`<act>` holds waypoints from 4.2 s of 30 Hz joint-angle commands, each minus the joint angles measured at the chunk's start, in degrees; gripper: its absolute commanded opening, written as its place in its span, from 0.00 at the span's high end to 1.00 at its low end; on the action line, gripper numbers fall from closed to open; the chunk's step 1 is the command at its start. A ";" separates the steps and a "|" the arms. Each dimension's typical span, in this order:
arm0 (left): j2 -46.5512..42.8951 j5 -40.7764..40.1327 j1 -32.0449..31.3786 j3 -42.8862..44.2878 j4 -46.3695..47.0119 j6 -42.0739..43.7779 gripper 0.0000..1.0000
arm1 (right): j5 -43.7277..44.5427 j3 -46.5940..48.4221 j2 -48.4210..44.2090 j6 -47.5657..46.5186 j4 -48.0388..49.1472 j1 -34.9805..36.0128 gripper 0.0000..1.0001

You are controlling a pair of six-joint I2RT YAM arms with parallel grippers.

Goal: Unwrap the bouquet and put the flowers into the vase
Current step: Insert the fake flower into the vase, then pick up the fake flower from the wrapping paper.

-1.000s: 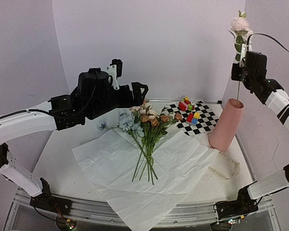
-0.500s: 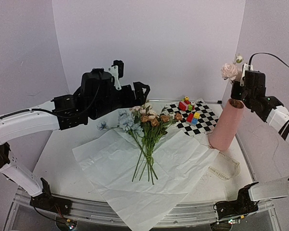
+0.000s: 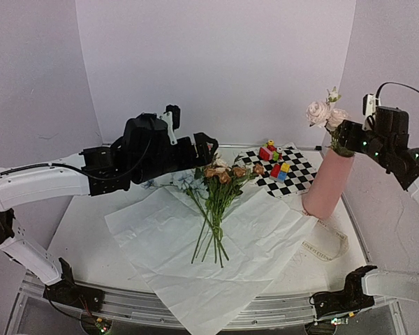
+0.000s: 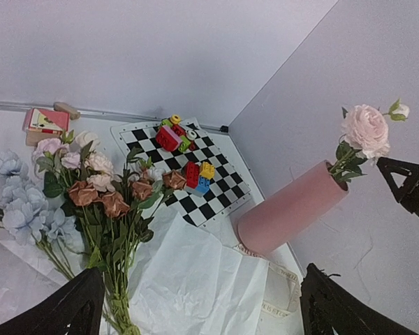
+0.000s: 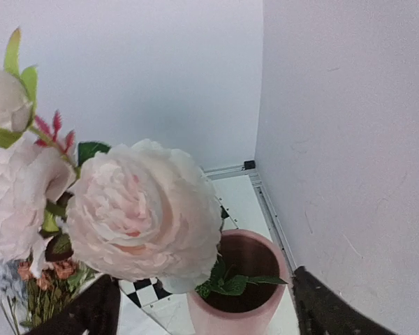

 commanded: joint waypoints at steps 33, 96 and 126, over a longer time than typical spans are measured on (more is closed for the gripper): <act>0.02 -4.89 0.63 -11.52 -4.22 -24.35 0.00 | -35.87 -7.43 -23.55 25.00 -21.30 -0.26 0.02; 25.70 16.29 16.73 -0.48 -11.29 -26.37 0.38 | -43.17 -28.81 -26.47 36.86 -13.42 -0.21 0.02; 34.62 16.00 16.89 10.56 -11.45 -28.60 0.97 | -38.39 -23.03 -27.91 30.86 -23.65 -0.22 0.02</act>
